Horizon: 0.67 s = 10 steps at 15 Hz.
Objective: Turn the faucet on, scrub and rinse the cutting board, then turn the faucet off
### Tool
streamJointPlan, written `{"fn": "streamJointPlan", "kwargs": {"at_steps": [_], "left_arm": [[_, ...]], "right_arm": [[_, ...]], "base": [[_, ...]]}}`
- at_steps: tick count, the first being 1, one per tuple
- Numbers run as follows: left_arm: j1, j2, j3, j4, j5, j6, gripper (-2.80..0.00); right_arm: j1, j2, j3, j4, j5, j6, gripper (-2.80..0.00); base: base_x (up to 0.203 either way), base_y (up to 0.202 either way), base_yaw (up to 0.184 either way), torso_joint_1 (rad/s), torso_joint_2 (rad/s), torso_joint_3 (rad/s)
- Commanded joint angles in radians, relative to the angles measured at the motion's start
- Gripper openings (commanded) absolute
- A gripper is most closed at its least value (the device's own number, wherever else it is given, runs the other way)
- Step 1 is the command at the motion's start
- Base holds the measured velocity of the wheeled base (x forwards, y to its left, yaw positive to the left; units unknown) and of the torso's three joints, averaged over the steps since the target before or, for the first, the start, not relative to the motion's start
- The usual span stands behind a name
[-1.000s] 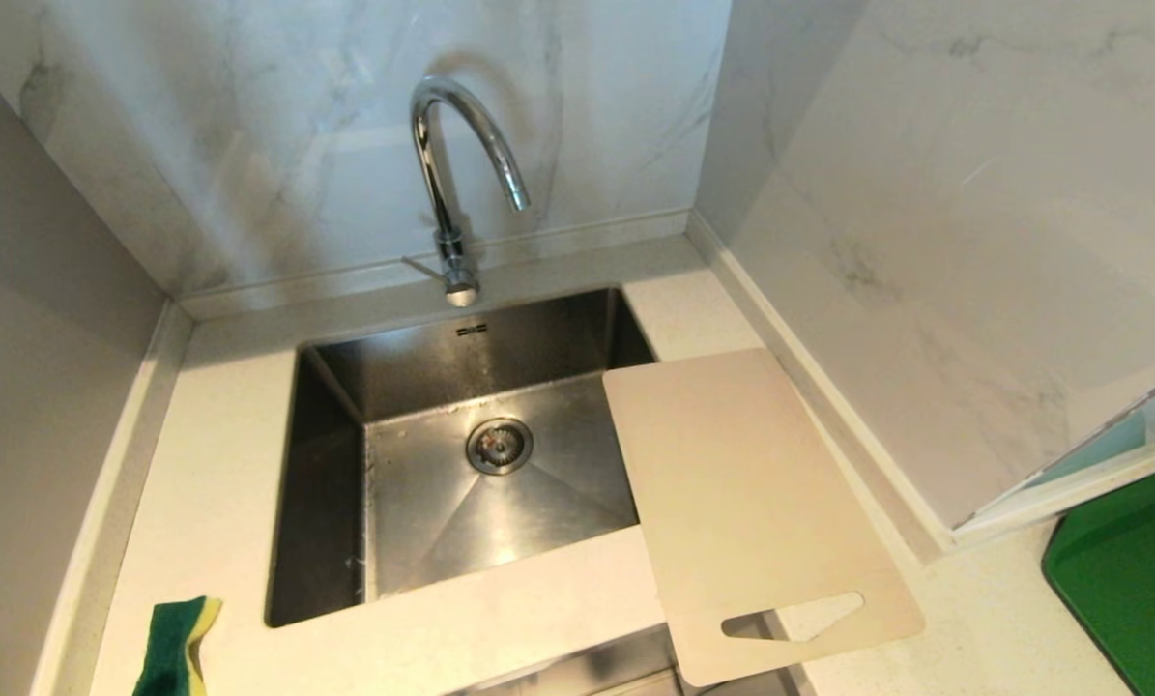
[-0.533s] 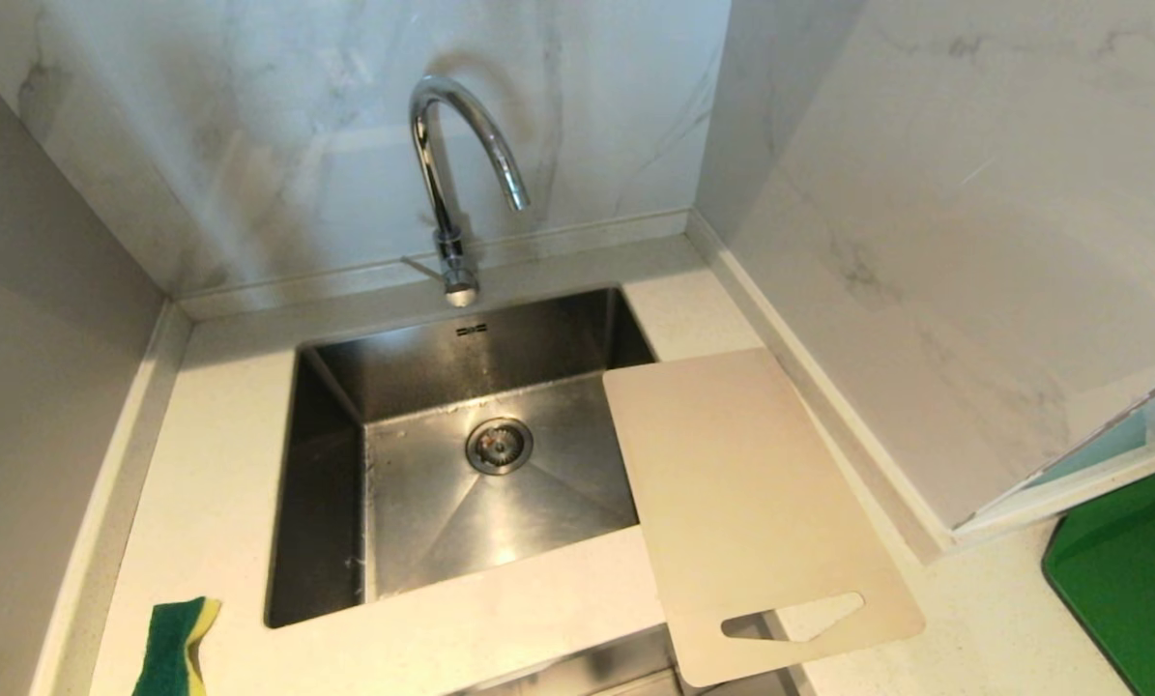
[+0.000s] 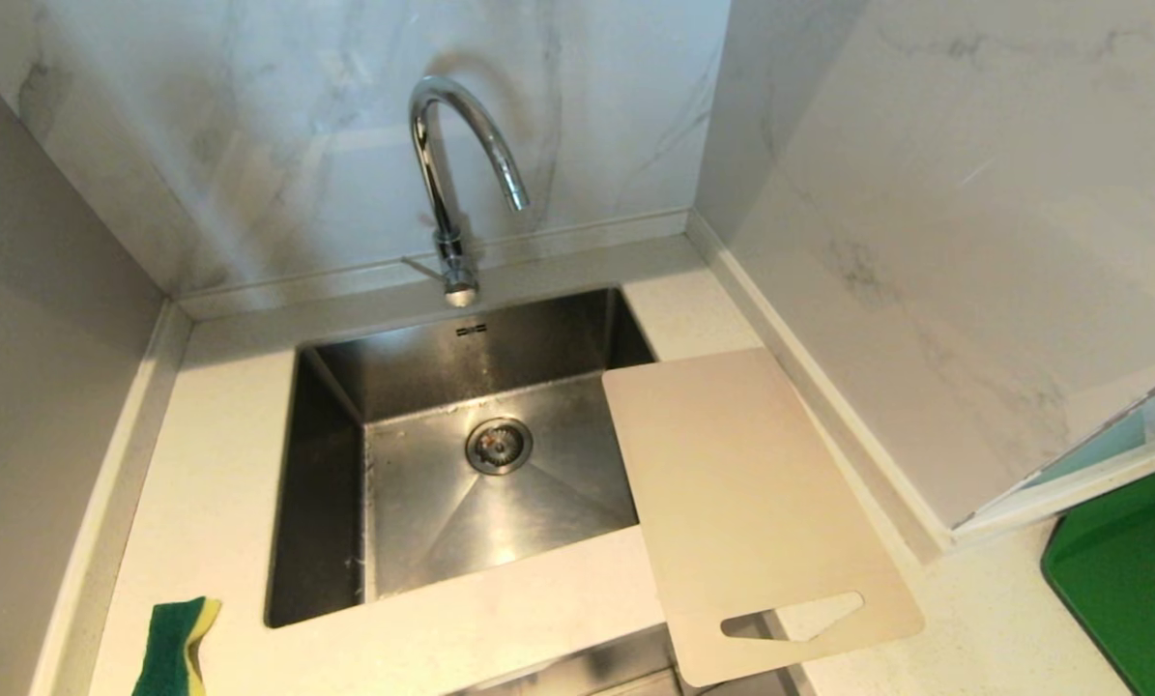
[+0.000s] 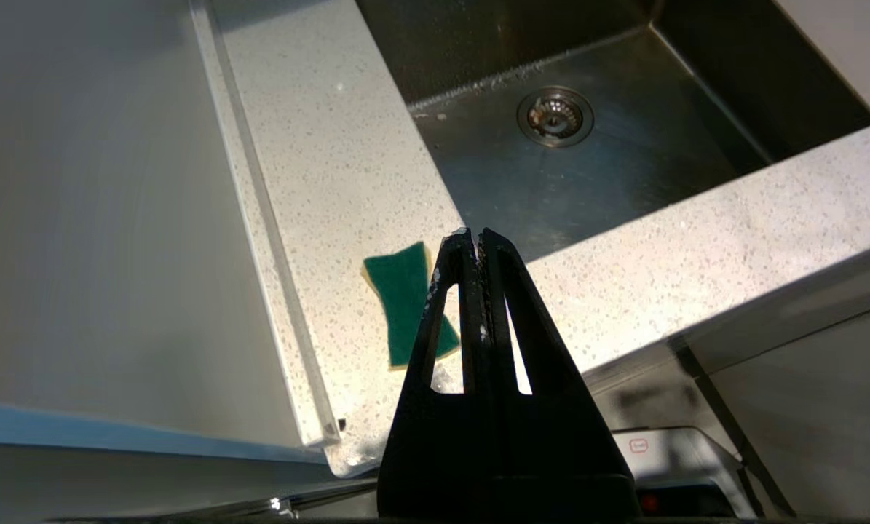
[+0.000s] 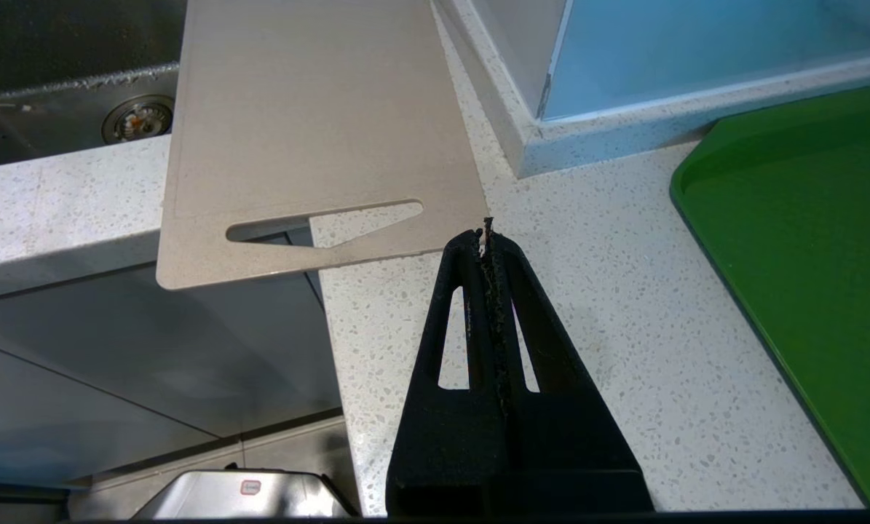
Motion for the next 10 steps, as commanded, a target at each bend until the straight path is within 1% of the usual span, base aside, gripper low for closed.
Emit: {"fn": "streamJointPlan", "kwargs": {"at_steps": [1, 3, 5, 6, 8, 9, 10], "left_arm": [[-0.015, -0.038, 0.021, -0.008, -0.001, 0.007, -2.8], [-0.018, -0.069, 0.03, -0.031, 0.009, 0.007, -2.8], [-0.025, -0.144, 0.06, -0.033, 0.02, 0.012, -2.8], [-0.026, -0.149, 0.065, -0.044, 0.049, -0.003, -2.8], [-0.027, -0.193, 0.068, -0.055, 0.046, -0.002, -2.8], [-0.027, -0.213, 0.098, -0.061, 0.048, -0.001, -2.8], [-0.027, -0.219, 0.154, -0.108, 0.055, -0.001, -2.8]], "right_arm": [[0.0, 0.002, 0.0, 0.0, 0.0, 0.0, -2.8], [0.0, 0.001, 0.0, 0.0, 0.0, 0.0, -2.8], [0.0, 0.0, 0.0, 0.0, 0.0, 0.0, -2.8], [0.0, 0.002, 0.0, 0.0, 0.0, 0.0, -2.8], [0.0, 0.001, 0.0, 0.0, 0.0, 0.0, -2.8], [0.0, 0.0, 0.0, 0.0, 0.0, 0.0, -2.8], [0.0, 0.0, 0.0, 0.0, 0.0, 0.0, -2.8]], "base": [[0.0, 0.0, 0.0, 0.0, 0.0, 0.0], [0.0, 0.0, 0.0, 0.0, 0.0, 0.0], [0.0, 0.0, 0.0, 0.0, 0.0, 0.0], [0.0, 0.0, 0.0, 0.0, 0.0, 0.0], [0.0, 0.0, 0.0, 0.0, 0.0, 0.0], [0.0, 0.0, 0.0, 0.0, 0.0, 0.0], [0.0, 0.0, 0.0, 0.0, 0.0, 0.0]]}}
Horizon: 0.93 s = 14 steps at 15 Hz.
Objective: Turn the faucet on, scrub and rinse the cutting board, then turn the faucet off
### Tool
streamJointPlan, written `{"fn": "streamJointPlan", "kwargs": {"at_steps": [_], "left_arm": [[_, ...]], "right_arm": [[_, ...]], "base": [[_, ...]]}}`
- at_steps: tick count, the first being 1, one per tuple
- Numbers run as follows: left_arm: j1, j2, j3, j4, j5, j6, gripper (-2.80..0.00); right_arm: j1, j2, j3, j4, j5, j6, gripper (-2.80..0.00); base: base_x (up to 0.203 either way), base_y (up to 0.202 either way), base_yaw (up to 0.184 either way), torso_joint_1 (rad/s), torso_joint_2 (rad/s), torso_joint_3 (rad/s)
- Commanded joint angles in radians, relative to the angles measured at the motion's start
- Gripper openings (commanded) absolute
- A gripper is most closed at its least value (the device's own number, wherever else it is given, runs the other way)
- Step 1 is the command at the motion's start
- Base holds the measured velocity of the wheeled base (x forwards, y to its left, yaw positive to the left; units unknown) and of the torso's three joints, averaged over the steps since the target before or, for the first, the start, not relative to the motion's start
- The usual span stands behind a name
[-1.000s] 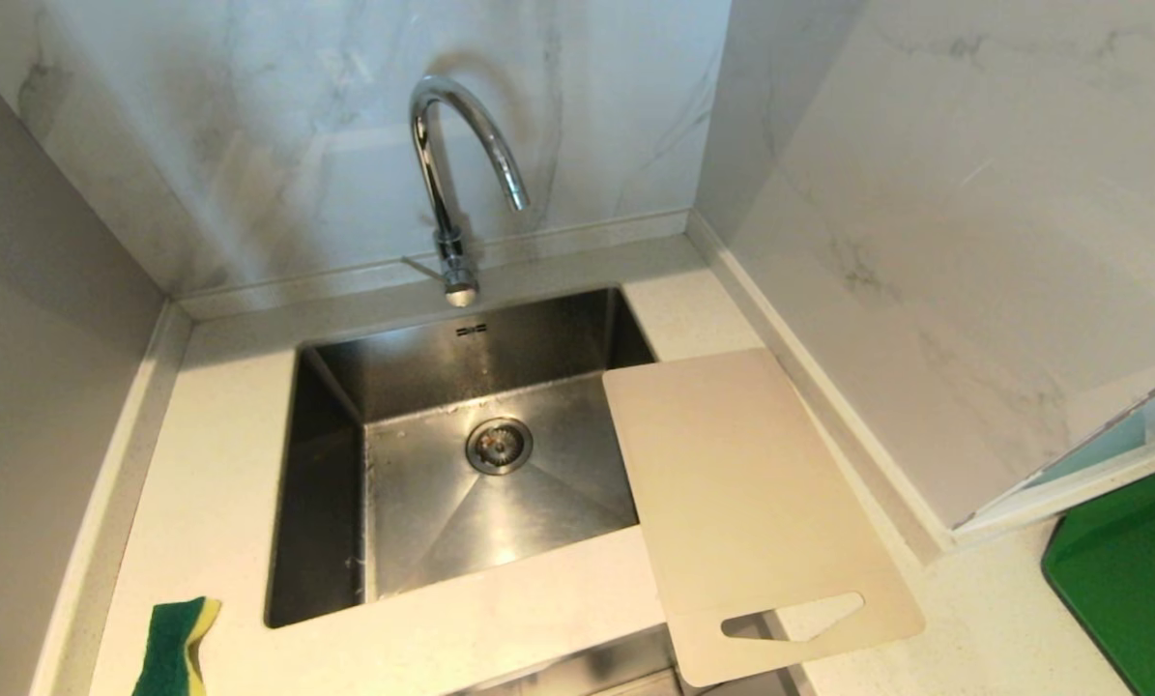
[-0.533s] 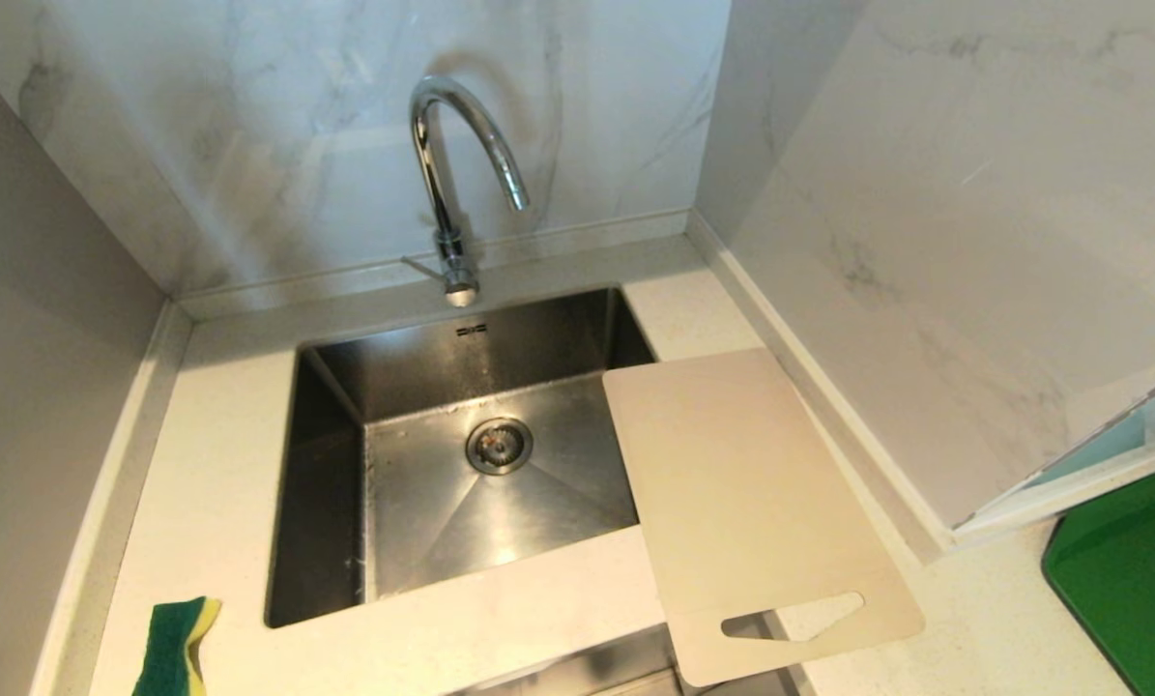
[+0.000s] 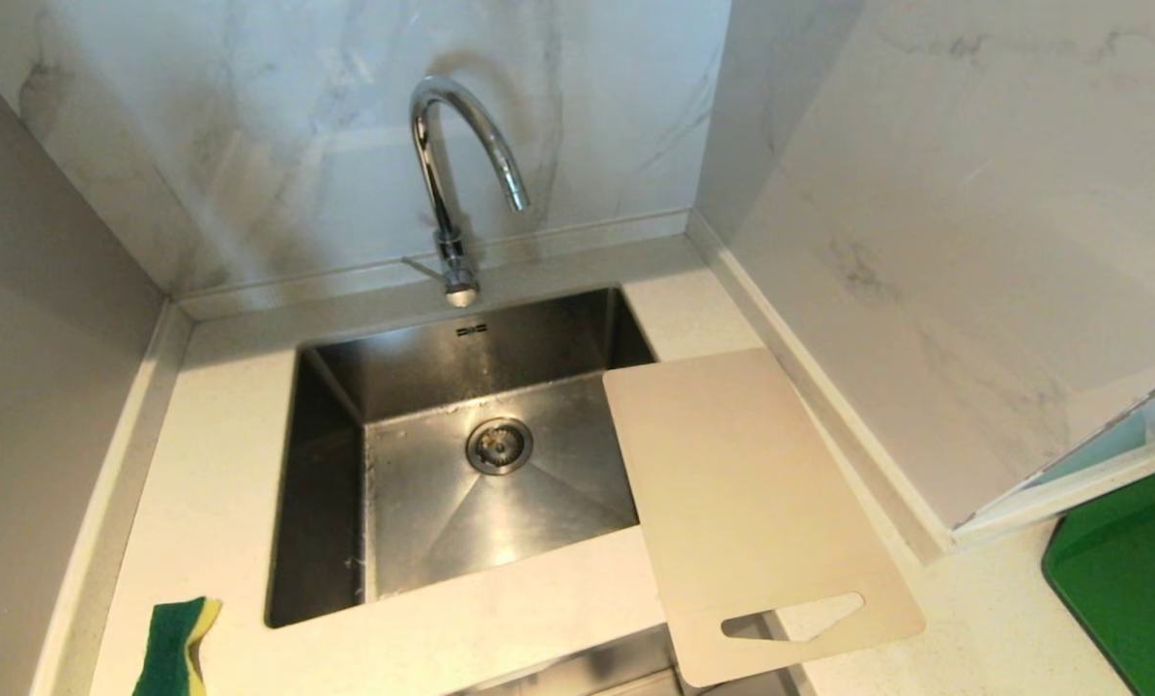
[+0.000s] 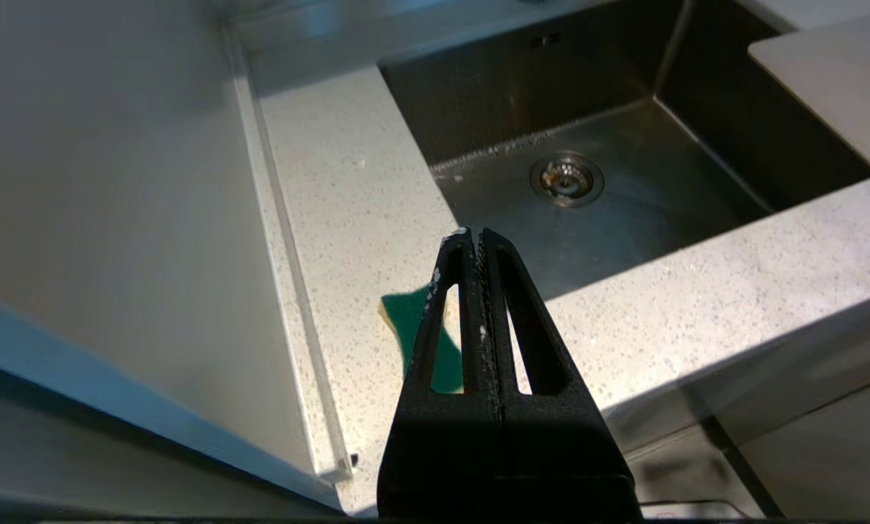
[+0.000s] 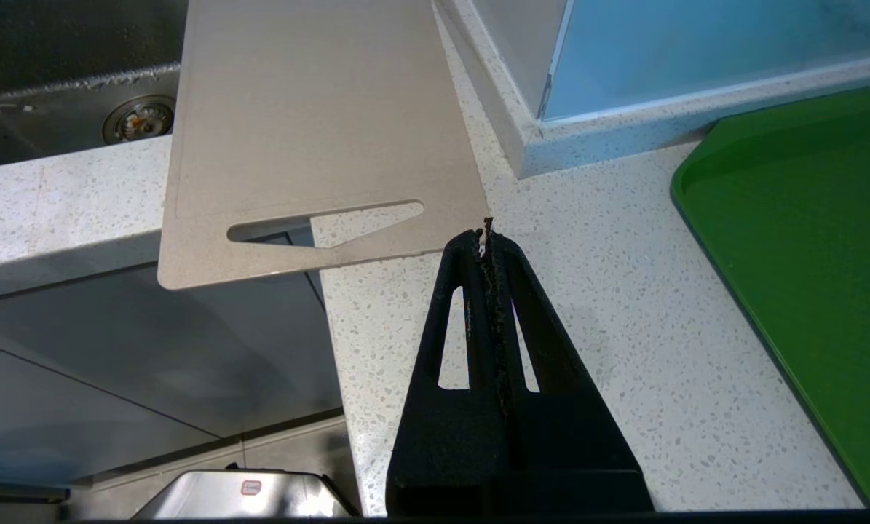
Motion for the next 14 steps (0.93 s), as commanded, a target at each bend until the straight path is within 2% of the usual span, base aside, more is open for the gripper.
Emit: {"fn": "streamJointPlan", "kwargs": {"at_steps": [1, 3, 4, 7, 14], "left_arm": [[0.0, -0.037, 0.111, -0.11, 0.01, 0.0, -2.8], [-0.001, -0.039, 0.197, -0.218, 0.025, -0.002, -2.8], [-0.001, -0.041, 0.197, -0.216, 0.039, -0.004, -2.8], [-0.003, -0.041, 0.197, -0.201, 0.084, 0.008, -2.8], [-0.004, -0.041, 0.198, -0.068, 0.024, 0.008, -2.8]], "right_arm": [[0.0, 0.002, 0.0, 0.0, 0.0, 0.0, -2.8], [0.0, 0.002, 0.0, 0.0, 0.0, 0.0, -2.8], [0.0, 0.001, 0.0, 0.0, 0.0, 0.0, -2.8], [0.0, 0.001, 0.0, 0.0, 0.0, 0.0, -2.8], [0.0, 0.001, 0.0, 0.0, 0.0, 0.0, -2.8]], "base": [[0.0, 0.0, 0.0, 0.0, 0.0, 0.0], [0.0, 0.0, 0.0, 0.0, 0.0, 0.0], [0.0, 0.0, 0.0, 0.0, 0.0, 0.0], [0.0, 0.0, 0.0, 0.0, 0.0, 0.0], [0.0, 0.0, 0.0, 0.0, 0.0, 0.0]]}}
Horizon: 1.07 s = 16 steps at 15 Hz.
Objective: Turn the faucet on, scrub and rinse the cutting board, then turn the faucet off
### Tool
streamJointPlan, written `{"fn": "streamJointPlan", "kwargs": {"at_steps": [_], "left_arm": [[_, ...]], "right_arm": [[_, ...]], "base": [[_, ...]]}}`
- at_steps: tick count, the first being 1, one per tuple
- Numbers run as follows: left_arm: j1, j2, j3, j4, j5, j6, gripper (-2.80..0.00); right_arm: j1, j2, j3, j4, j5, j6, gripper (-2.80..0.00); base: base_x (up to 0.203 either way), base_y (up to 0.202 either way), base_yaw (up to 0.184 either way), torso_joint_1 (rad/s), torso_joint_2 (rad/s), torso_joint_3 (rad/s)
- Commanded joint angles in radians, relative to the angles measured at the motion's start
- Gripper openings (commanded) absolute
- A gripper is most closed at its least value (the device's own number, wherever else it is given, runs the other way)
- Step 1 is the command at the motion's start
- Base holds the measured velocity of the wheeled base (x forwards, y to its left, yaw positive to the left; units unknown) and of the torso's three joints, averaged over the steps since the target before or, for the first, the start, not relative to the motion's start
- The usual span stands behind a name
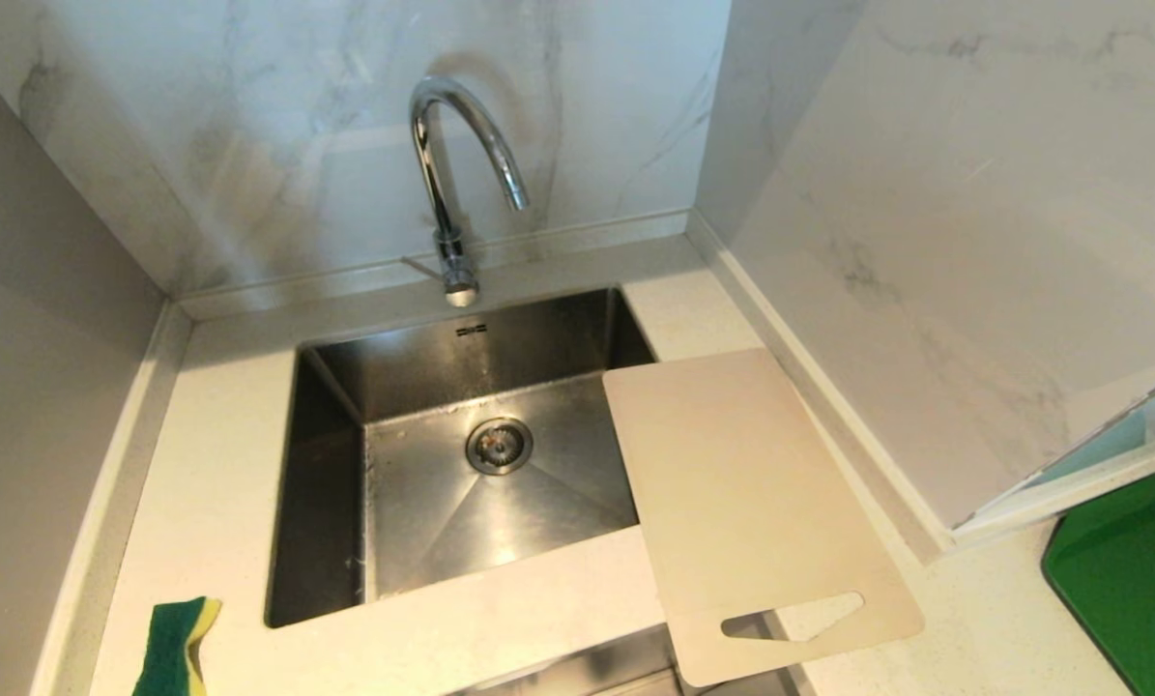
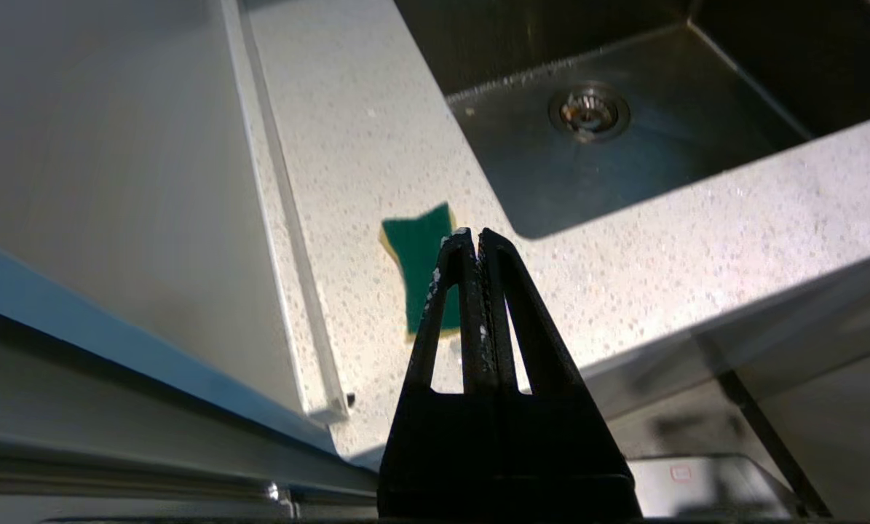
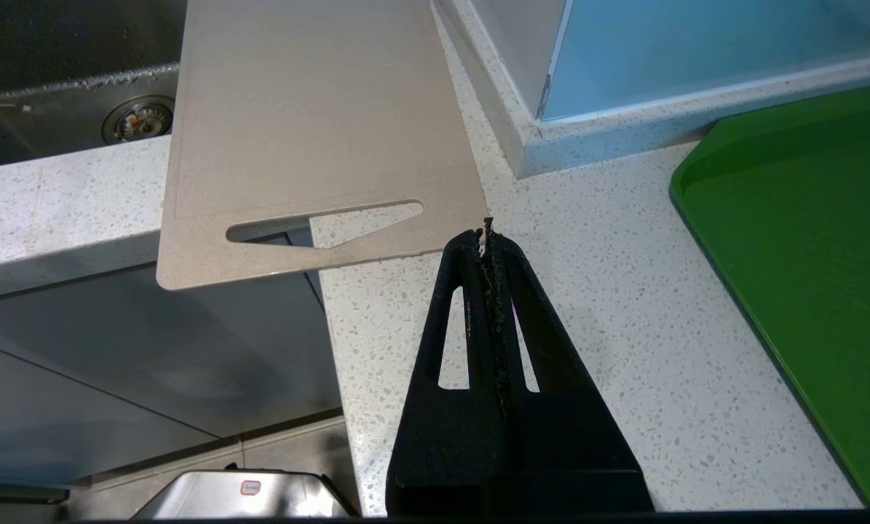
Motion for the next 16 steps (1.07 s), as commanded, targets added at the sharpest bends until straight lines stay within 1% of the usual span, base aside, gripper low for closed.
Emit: {"fn": "streamJointPlan", "kwargs": {"at_steps": [1, 3, 5, 12, 13, 16], "left_arm": [[0.0, -0.004, 0.006, 0.006, -0.002, 0.001, -2.8], [0.0, -0.004, 0.005, 0.005, -0.002, -0.006, -2.8], [0.0, -0.004, 0.005, 0.003, -0.002, -0.035, -2.8], [0.0, -0.001, 0.003, 0.003, 0.001, -0.059, -2.8], [0.0, 0.0, 0.003, 0.003, 0.004, -0.073, -2.8], [0.0, 0.0, 0.003, 0.003, 0.004, -0.075, -2.8]], "right_arm": [[0.0, 0.0, 0.0, 0.0, 0.0, 0.0, -2.8], [0.0, 0.001, 0.0, 0.0, 0.0, 0.0, -2.8], [0.0, 0.001, 0.0, 0.0, 0.0, 0.0, -2.8], [0.0, 0.002, 0.0, 0.0, 0.0, 0.0, -2.8], [0.0, 0.002, 0.0, 0.0, 0.0, 0.0, -2.8], [0.0, 0.0, 0.0, 0.0, 0.0, 0.0, -2.8]], "base": [[0.0, 0.0, 0.0, 0.0, 0.0, 0.0], [0.0, 0.0, 0.0, 0.0, 0.0, 0.0], [0.0, 0.0, 0.0, 0.0, 0.0, 0.0], [0.0, 0.0, 0.0, 0.0, 0.0, 0.0], [0.0, 0.0, 0.0, 0.0, 0.0, 0.0], [0.0, 0.0, 0.0, 0.0, 0.0, 0.0]]}}
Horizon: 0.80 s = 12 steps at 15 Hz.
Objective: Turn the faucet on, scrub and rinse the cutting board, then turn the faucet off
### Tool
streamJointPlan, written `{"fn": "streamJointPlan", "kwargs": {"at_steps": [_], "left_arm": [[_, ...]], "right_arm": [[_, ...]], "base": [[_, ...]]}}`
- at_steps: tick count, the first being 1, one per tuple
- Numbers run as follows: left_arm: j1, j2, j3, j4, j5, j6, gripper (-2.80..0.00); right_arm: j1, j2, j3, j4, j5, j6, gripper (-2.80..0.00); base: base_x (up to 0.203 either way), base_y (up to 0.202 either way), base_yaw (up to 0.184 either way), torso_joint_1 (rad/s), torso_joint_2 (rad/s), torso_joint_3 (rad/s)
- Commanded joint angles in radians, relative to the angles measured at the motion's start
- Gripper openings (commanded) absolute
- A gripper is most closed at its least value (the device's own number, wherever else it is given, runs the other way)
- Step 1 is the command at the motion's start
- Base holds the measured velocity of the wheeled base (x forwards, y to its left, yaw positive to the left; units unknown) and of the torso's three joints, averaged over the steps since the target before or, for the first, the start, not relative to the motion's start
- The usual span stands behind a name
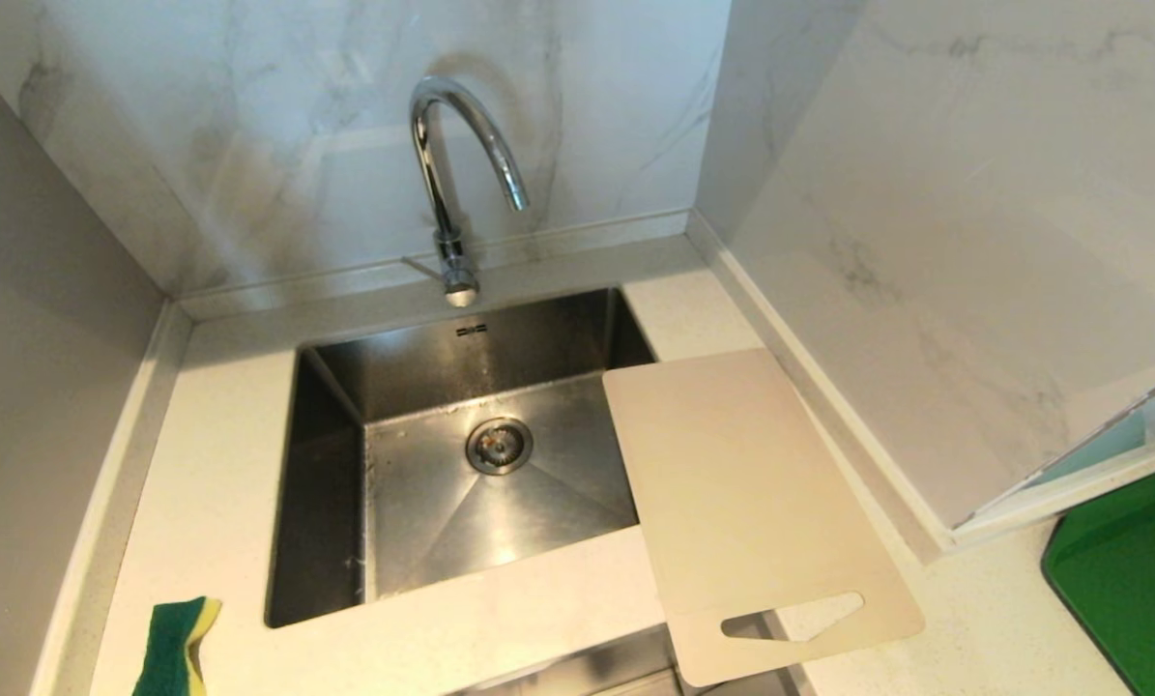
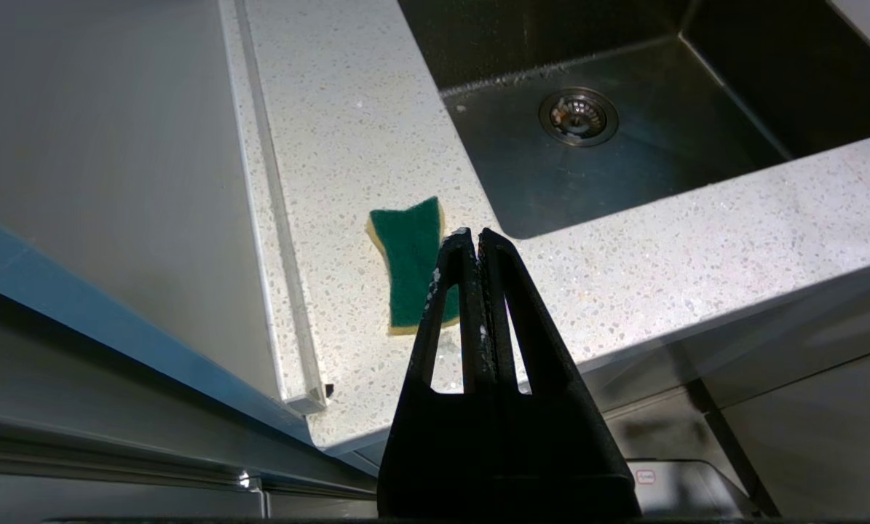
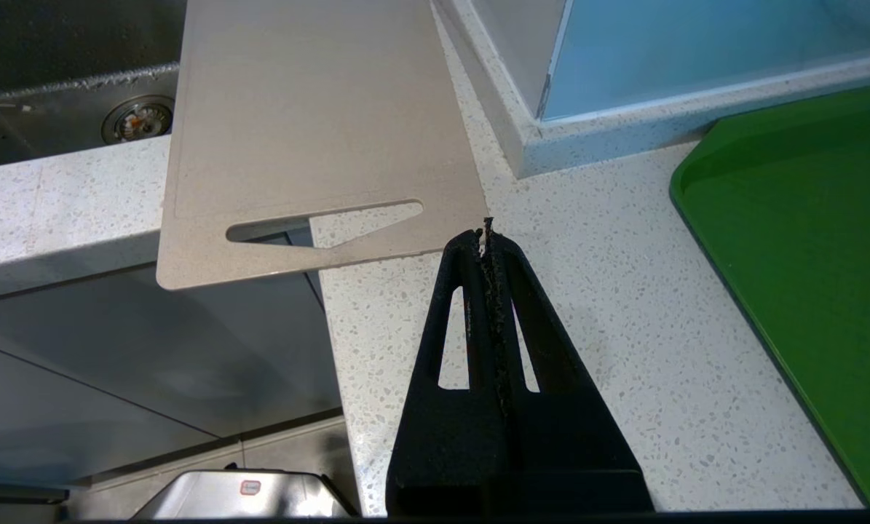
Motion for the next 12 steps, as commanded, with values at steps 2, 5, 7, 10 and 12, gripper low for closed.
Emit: {"fn": "streamJointPlan", "kwargs": {"at_steps": [2, 5, 7, 10, 12], "left_arm": [[0.002, 0.0, 0.003, 0.0, 0.001, 0.001, -2.8], [0.002, 0.0, 0.003, 0.0, 0.001, 0.001, -2.8], [0.002, 0.0, 0.003, 0.0, 0.001, 0.001, -2.8], [0.002, 0.0, 0.003, 0.0, 0.001, 0.001, -2.8], [0.002, 0.0, 0.003, 0.0, 0.001, 0.001, -2.8]], "right_arm": [[0.0, 0.0, 0.0, 0.0, 0.0, 0.0, -2.8], [0.0, 0.0, 0.0, 0.0, 0.0, 0.0, -2.8], [0.0, 0.0, 0.0, 0.0, 0.0, 0.0, -2.8], [0.0, 0.001, 0.0, 0.0, 0.0, 0.0, -2.8], [0.0, 0.0, 0.0, 0.0, 0.0, 0.003, -2.8]], "base": [[0.0, 0.0, 0.0, 0.0, 0.0, 0.0], [0.0, 0.0, 0.0, 0.0, 0.0, 0.0], [0.0, 0.0, 0.0, 0.0, 0.0, 0.0], [0.0, 0.0, 0.0, 0.0, 0.0, 0.0], [0.0, 0.0, 0.0, 0.0, 0.0, 0.0]]}}
